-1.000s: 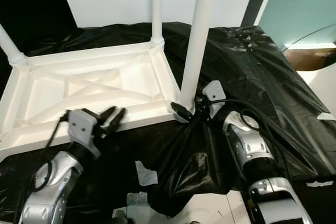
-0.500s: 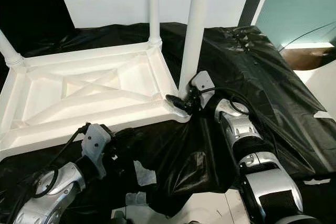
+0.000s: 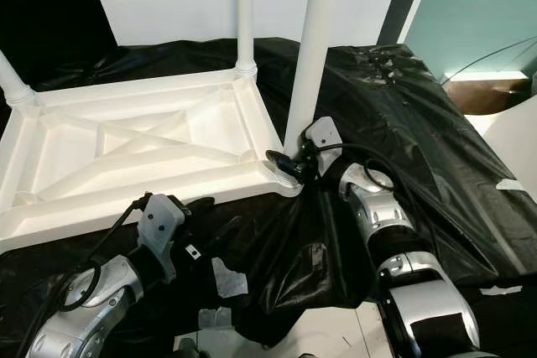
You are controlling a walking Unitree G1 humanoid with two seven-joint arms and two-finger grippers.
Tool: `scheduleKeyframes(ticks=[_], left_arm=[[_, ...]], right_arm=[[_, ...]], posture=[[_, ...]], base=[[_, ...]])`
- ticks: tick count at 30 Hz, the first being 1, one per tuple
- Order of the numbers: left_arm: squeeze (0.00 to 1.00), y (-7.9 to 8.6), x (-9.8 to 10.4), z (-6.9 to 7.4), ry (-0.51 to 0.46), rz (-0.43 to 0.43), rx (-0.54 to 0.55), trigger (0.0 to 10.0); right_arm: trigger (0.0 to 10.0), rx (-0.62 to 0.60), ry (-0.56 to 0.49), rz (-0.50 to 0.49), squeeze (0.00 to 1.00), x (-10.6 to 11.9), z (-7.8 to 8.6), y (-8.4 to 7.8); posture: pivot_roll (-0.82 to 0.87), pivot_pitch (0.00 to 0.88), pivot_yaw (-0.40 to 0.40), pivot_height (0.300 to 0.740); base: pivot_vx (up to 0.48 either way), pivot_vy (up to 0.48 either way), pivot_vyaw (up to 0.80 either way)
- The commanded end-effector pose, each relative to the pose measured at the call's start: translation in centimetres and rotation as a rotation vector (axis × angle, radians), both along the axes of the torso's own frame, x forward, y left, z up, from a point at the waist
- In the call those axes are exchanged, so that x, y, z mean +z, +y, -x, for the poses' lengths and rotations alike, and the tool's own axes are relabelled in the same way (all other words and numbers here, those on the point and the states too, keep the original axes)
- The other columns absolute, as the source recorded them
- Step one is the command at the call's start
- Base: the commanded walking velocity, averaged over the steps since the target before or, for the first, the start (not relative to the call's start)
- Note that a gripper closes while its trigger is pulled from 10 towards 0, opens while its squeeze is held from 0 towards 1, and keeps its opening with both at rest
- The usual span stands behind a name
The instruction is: Building children table
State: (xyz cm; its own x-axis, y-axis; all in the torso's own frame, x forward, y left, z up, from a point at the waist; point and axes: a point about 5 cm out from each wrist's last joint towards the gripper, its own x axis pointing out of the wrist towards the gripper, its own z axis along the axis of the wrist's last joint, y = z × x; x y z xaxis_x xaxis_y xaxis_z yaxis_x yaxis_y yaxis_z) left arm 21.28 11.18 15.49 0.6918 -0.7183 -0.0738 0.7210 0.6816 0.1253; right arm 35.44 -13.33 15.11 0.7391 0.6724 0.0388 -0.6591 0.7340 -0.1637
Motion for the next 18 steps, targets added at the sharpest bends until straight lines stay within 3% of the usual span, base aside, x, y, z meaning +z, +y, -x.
scheduleKeyframes(ticks=[1, 2, 4, 5, 6, 8, 12, 13, 18], left_arm=[[0.00, -0.2, 0.3, 0.2, -0.004, 0.000, -0.010, 10.0], [0.00, -0.1, 0.3, 0.3, 0.000, 0.005, -0.001, 10.0], [0.00, -0.1, 0.3, 0.3, 0.000, 0.005, -0.001, 10.0], [0.00, -0.2, 0.3, 0.3, 0.002, 0.013, 0.010, 10.0], [0.00, -0.2, 0.3, 0.3, 0.002, 0.013, 0.010, 10.0], [0.00, -0.4, 0.3, 0.1, 0.000, 0.023, 0.017, 10.0], [0.00, -0.5, 0.4, 0.0, -0.003, 0.025, 0.019, 10.0], [0.00, -0.6, 0.4, -0.2, -0.008, 0.032, 0.028, 10.0], [0.00, -0.6, 0.6, -0.4, -0.013, 0.045, 0.041, 10.0]], right_arm=[[10.0, -0.082, 0.027, 0.037, 0.00, -1.0, 0.3, -0.5], [10.0, -0.149, 0.029, 0.022, 0.00, -1.2, 0.7, -0.3], [10.0, -0.149, 0.029, 0.022, 0.00, -1.2, 0.7, -0.3], [10.0, -0.343, 0.050, -0.021, 0.00, -1.8, 1.6, 0.6], [10.0, -0.343, 0.050, -0.021, 0.00, -1.8, 1.6, 0.6], [10.0, -0.499, 0.069, -0.071, 0.00, -2.1, 2.4, 2.0], [10.0, -0.534, 0.079, -0.085, 0.00, -2.2, 2.6, 2.6], [10.0, -0.523, 0.096, -0.096, 0.00, -2.3, 2.8, 3.7], [10.0, -0.538, 0.107, -0.137, 0.00, -2.2, 2.9, 4.2]], posture=[[0.13, 0.055, -0.093, 0.740], [0.13, 0.056, -0.093, 0.740], [0.13, 0.056, -0.093, 0.740], [0.13, 0.054, -0.092, 0.740], [0.13, 0.054, -0.092, 0.740], [0.12, 0.052, -0.088, 0.740], [0.12, 0.051, -0.085, 0.740], [0.13, 0.046, -0.083, 0.740], [0.13, 0.045, -0.083, 0.740]], base=[[0.000, 0.000, 0.00], [0.000, 0.000, 0.00], [0.000, 0.000, 0.00], [0.000, 0.000, 0.00], [0.000, 0.000, 0.00], [0.000, 0.000, 0.00], [0.000, 0.000, 0.00], [0.000, 0.000, 0.00], [0.000, 0.000, 0.00]])
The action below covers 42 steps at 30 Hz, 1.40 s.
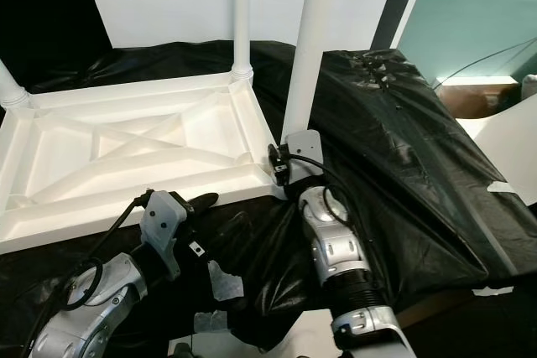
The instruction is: Building children table
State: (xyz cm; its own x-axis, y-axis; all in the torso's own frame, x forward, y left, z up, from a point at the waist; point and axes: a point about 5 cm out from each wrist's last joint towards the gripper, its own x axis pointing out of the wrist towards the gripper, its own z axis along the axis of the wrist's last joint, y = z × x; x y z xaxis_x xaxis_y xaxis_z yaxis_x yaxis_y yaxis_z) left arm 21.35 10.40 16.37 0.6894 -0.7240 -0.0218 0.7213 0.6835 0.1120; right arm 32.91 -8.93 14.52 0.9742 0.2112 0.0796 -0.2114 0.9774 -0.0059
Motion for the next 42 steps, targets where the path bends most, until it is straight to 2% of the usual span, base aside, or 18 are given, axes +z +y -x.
scheduleKeyframes(ticks=[1, 4, 5, 6, 7, 10, 12, 15, 17, 18, 19, 20, 25, 27, 33, 34, 35, 42], left_arm=[[0.00, 0.2, -0.3, -0.3, 0.014, -0.002, 0.045, 10.0], [0.00, 0.2, -0.2, -0.3, 0.011, 0.000, 0.053, 10.0], [0.00, 0.3, -0.1, -0.4, 0.007, 0.001, 0.063, 10.0], [0.00, 0.3, -0.1, -0.4, 0.007, 0.001, 0.063, 10.0], [0.00, 0.4, -0.1, -0.5, 0.002, 0.003, 0.073, 10.0], [0.00, 0.4, -0.1, -0.5, 0.002, 0.003, 0.073, 10.0], [0.00, 0.5, 0.0, -0.6, 0.000, 0.012, 0.086, 10.0], [0.00, 0.5, 0.0, -0.7, 0.001, 0.014, 0.086, 10.0], [0.00, 0.5, 0.0, -0.7, 0.001, 0.014, 0.086, 10.0], [0.00, 0.5, 0.0, -0.8, 0.002, 0.015, 0.086, 10.0], [0.00, 0.5, 0.0, -0.8, 0.002, 0.015, 0.086, 10.0], [0.00, 0.5, 0.1, -0.9, 0.001, 0.017, 0.087, 10.0], [0.00, 0.4, 0.3, -1.1, -0.006, 0.021, 0.075, 10.0], [0.00, 0.3, 0.3, -1.1, -0.006, 0.021, 0.074, 10.0], [0.00, 0.5, 0.2, -1.1, -0.006, 0.017, 0.086, 10.0], [0.00, 0.5, 0.2, -1.0, -0.004, 0.018, 0.090, 10.0], [0.00, 0.5, 0.2, -1.0, -0.004, 0.019, 0.092, 10.0], [0.00, 0.5, 0.3, -1.0, -0.007, 0.019, 0.105, 10.0]], right_arm=[[10.0, -0.017, 0.075, 0.006, 0.00, -1.6, 0.3, -0.2], [10.0, -0.029, 0.070, -0.008, 0.00, -1.3, 0.4, -0.3], [10.0, -0.024, 0.034, -0.034, 0.65, -0.7, 0.3, -0.8], [10.0, -0.024, 0.034, -0.034, 0.65, -0.7, 0.3, -0.8], [10.0, 0.011, 0.005, -0.056, 1.00, -0.2, 0.2, -1.6], [10.0, 0.011, 0.005, -0.056, 1.00, -0.2, 0.2, -1.6], [10.0, 0.048, -0.021, -0.077, 1.00, 0.7, 0.0, -3.2], [10.0, 0.207, -0.005, -0.080, 1.00, 1.2, 0.0, -4.2], [10.0, 0.207, -0.005, -0.080, 1.00, 1.2, 0.0, -4.2], [10.0, 0.291, 0.003, -0.073, 0.38, 1.3, 0.0, -4.4], [10.0, 0.291, 0.003, -0.073, 0.38, 1.3, 0.0, -4.4], [10.0, 0.402, 0.012, -0.049, 0.00, 1.3, -0.1, -4.5], [10.0, 0.598, 0.016, 0.071, 0.00, 1.6, -1.3, -4.6], [10.0, 0.623, 0.026, 0.066, 0.00, 1.7, -1.5, -4.6], [10.0, 0.736, 0.065, 0.186, 0.00, 1.6, -2.5, -4.7], [2.1, 0.769, 0.075, 0.232, 0.00, 1.4, -2.7, -4.7], [0.0, 0.777, 0.079, 0.256, 0.00, 1.4, -2.8, -4.8], [0.0, 0.799, 0.094, 0.272, 0.00, 1.2, -3.3, -5.2]], posture=[[0.13, 0.045, -0.083, 0.740], [0.13, 0.045, -0.083, 0.740], [0.13, 0.040, -0.080, 0.740], [0.13, 0.040, -0.080, 0.740], [0.13, 0.040, -0.080, 0.740], [0.13, 0.040, -0.080, 0.740], [0.11, 0.043, -0.072, 0.740], [0.11, 0.049, -0.064, 0.740], [0.11, 0.049, -0.064, 0.740], [0.10, 0.051, -0.061, 0.740], [0.10, 0.051, -0.061, 0.740], [0.10, 0.053, -0.055, 0.740], [0.10, 0.054, -0.051, 0.740], [0.10, 0.054, -0.051, 0.740], [0.11, 0.050, -0.059, 0.740], [0.12, 0.047, -0.059, 0.740], [0.12, 0.048, -0.060, 0.740], [0.13, 0.046, -0.068, 0.740]], base=[[0.000, 0.000, 0.00], [0.000, 0.000, 0.00], [0.000, 0.000, 0.00], [0.000, 0.000, 0.00], [0.000, 0.000, 0.00], [0.000, 0.000, 0.00], [0.000, 0.000, 0.00], [0.000, 0.000, 0.00], [0.000, 0.000, 0.00], [0.000, 0.000, 0.00], [0.000, 0.000, 0.00], [0.000, 0.000, 0.00], [0.000, 0.000, 0.00], [0.000, 0.000, 0.00], [0.000, 0.000, 0.00], [0.000, 0.000, 0.00], [0.000, 0.000, 0.00], [0.000, 0.000, 0.00]])
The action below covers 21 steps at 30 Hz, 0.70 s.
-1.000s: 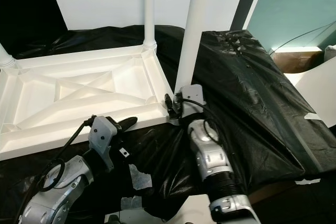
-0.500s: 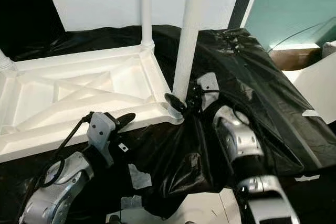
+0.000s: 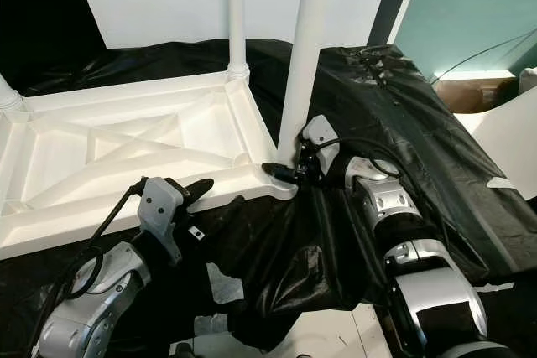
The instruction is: Building children table
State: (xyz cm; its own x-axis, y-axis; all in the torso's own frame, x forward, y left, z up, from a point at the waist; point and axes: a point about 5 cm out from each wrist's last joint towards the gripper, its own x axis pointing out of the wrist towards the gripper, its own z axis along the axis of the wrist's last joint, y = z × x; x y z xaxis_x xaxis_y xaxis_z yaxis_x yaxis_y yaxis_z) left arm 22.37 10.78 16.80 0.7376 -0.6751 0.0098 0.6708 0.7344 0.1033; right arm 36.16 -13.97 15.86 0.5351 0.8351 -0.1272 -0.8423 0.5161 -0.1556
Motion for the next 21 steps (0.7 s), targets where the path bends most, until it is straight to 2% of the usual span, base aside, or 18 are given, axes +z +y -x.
scheduleKeyframes(ticks=[1, 6, 10, 11, 14, 16, 17, 18, 19, 21], left_arm=[[0.00, 0.1, -0.2, 0.0, 0.010, -0.009, 0.036, 10.0], [0.00, 0.1, -0.2, 0.0, 0.011, -0.001, 0.043, 10.0], [0.00, -0.1, -0.2, 0.0, 0.011, 0.002, 0.040, 10.0], [0.00, -0.1, -0.2, 0.1, 0.013, 0.006, 0.038, 10.0], [0.00, -0.2, -0.2, 0.1, 0.015, 0.007, 0.036, 10.0], [0.00, -0.3, -0.2, 0.2, 0.017, 0.008, 0.031, 10.0], [0.00, -0.3, -0.2, 0.2, 0.017, 0.008, 0.031, 10.0], [0.00, -0.3, -0.2, 0.2, 0.018, 0.009, 0.029, 10.0], [0.00, -0.3, -0.2, 0.2, 0.018, 0.009, 0.029, 10.0], [0.00, -0.4, -0.2, 0.2, 0.018, 0.010, 0.026, 10.0]], right_arm=[[0.0, 0.013, 0.001, 0.024, 0.00, -0.1, -0.1, -0.1], [0.0, -0.040, 0.010, 0.016, 0.00, -0.4, -0.3, -0.5], [0.0, -0.149, 0.001, 0.010, 0.00, -0.8, -0.5, -0.6], [10.0, -0.202, -0.005, -0.002, 0.00, -1.0, -0.5, -0.5], [10.0, -0.247, -0.009, -0.005, 0.00, -1.2, -0.4, -0.5], [10.0, -0.358, -0.007, -0.032, 0.00, -1.8, -0.3, -0.2], [10.0, -0.358, -0.007, -0.032, 0.00, -1.8, -0.3, -0.2], [10.0, -0.417, -0.002, -0.046, 0.00, -2.2, -0.2, -0.1], [10.0, -0.417, -0.002, -0.046, 0.00, -2.2, -0.2, -0.1], [10.0, -0.497, -0.011, -0.051, 0.00, -2.7, 0.2, 0.3]], posture=[[0.13, 0.046, -0.068, 0.740], [0.12, 0.046, -0.070, 0.740], [0.12, 0.049, -0.072, 0.740], [0.12, 0.050, -0.070, 0.740], [0.12, 0.051, -0.069, 0.740], [0.11, 0.051, -0.066, 0.740], [0.11, 0.051, -0.066, 0.740], [0.11, 0.051, -0.063, 0.740], [0.11, 0.051, -0.063, 0.740], [0.11, 0.050, -0.064, 0.740]], base=[[0.000, 0.000, 0.00], [0.000, 0.000, 0.00], [0.000, 0.000, 0.00], [0.000, 0.000, 0.00], [0.000, 0.000, 0.00], [0.000, 0.000, 0.00], [0.000, 0.000, 0.00], [0.000, 0.000, 0.00], [0.000, 0.000, 0.00], [0.000, 0.000, 0.00]])
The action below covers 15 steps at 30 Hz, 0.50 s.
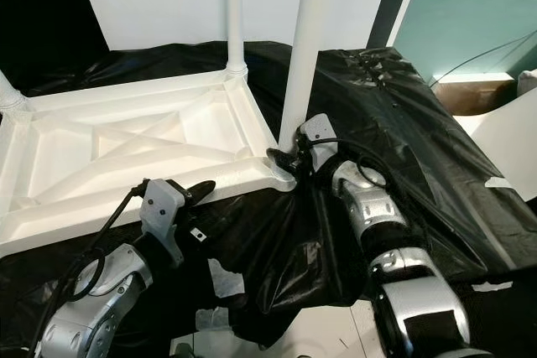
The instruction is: Building children table
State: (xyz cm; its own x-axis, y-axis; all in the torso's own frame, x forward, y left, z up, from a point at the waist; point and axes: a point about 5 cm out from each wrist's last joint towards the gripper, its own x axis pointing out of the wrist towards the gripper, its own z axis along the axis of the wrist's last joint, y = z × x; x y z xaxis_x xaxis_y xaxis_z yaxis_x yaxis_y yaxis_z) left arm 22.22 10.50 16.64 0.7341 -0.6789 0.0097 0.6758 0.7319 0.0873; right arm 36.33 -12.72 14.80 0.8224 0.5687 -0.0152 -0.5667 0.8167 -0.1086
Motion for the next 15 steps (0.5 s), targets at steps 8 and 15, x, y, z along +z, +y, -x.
scheduleKeyframes(ticks=[8, 15], left_arm=[[0.00, -0.2, 0.0, 0.1, 0.009, 0.001, 0.026, 10.0], [0.00, -0.4, 0.0, 0.0, 0.009, 0.009, 0.020, 10.0]], right_arm=[[10.0, -0.290, 0.053, 0.039, 0.00, -2.9, 1.5, 0.2], [10.0, -0.419, 0.068, -0.068, 0.00, -3.0, 2.7, 2.8]], posture=[[0.12, 0.045, -0.067, 0.740], [0.12, 0.037, -0.062, 0.740]], base=[[0.000, 0.000, 0.00], [0.000, 0.000, 0.00]])
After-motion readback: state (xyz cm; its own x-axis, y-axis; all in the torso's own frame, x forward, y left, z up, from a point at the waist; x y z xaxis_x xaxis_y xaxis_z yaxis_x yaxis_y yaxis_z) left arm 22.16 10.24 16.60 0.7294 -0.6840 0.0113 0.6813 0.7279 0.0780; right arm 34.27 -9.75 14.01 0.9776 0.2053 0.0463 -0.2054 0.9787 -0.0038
